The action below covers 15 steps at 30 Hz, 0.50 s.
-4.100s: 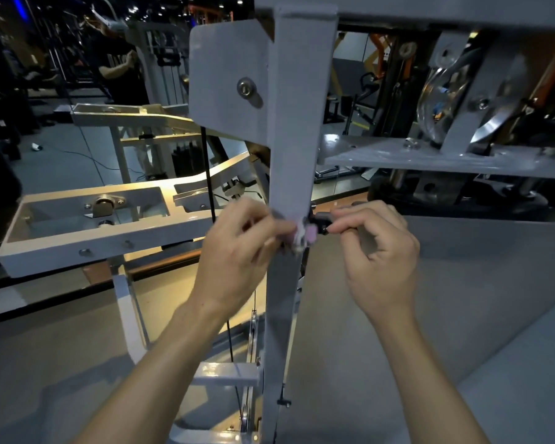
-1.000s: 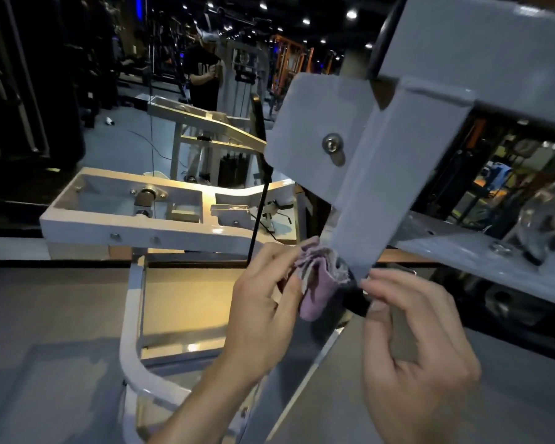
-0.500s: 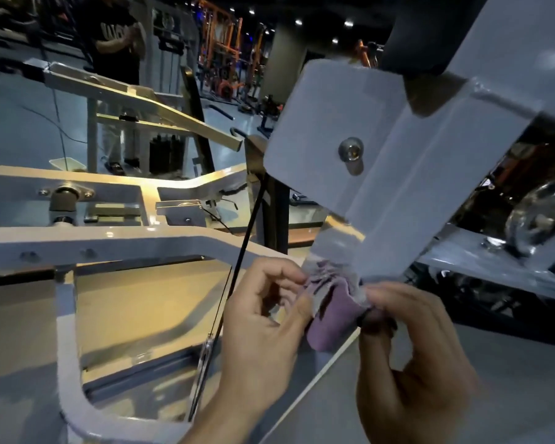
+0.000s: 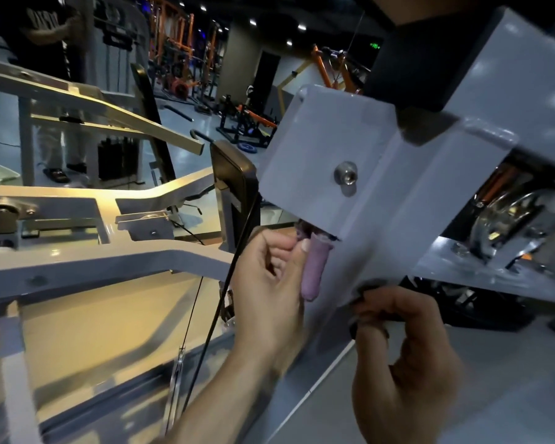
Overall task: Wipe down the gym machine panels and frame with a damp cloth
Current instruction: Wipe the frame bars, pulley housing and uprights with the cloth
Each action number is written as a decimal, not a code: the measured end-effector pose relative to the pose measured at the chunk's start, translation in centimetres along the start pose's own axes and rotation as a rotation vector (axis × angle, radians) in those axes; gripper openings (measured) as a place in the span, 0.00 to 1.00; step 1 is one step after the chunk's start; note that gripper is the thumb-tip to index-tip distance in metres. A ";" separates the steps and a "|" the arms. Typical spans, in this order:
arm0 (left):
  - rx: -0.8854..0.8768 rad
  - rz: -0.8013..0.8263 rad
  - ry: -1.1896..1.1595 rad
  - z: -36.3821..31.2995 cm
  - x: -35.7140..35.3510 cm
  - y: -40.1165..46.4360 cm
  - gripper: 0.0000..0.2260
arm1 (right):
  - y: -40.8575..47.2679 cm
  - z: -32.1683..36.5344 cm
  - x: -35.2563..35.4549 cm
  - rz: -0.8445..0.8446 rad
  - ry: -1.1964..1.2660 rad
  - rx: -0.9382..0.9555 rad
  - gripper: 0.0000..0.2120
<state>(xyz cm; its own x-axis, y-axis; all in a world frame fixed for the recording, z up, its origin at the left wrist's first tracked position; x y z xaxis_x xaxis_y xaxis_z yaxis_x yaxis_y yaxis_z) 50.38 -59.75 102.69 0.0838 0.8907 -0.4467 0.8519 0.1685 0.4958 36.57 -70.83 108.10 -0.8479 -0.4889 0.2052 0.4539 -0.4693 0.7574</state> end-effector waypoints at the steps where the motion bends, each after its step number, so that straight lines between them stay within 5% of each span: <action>1: -0.016 0.014 -0.009 -0.2 0.0 -0.6 0.09 | 0.0 0.0 -0.1 -0.002 0.004 -0.004 0.08; 6: 0.050 0.052 -0.187 -0.5 -0.5 -2.7 0.15 | 0.2 -0.3 -0.3 -0.013 -0.011 0.001 0.11; 9: 0.065 0.066 -0.087 0.2 -1.0 -0.1 0.07 | 0.3 -0.3 -0.5 -0.006 -0.013 -0.005 0.14; 15: 0.164 0.146 0.052 2.6 -2.4 4.1 0.14 | 0.5 -0.3 -0.7 -0.022 -0.008 -0.008 0.11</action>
<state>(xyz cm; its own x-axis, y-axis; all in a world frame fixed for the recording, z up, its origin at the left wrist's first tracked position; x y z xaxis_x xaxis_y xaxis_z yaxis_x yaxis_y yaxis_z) 55.06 -62.32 103.85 0.1894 0.9219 -0.3379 0.9057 -0.0310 0.4229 37.44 -70.93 108.12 -0.8599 -0.4724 0.1932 0.4370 -0.4859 0.7569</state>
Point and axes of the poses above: each hand's wrist, its own y-axis towards the middle knuckle, its own x-axis out of the back of the hand, z = x × y, the point moved 8 cm from there along y, towards the middle knuckle, and after that the axes turned 9 degrees about -x, right-handed, at the moved point
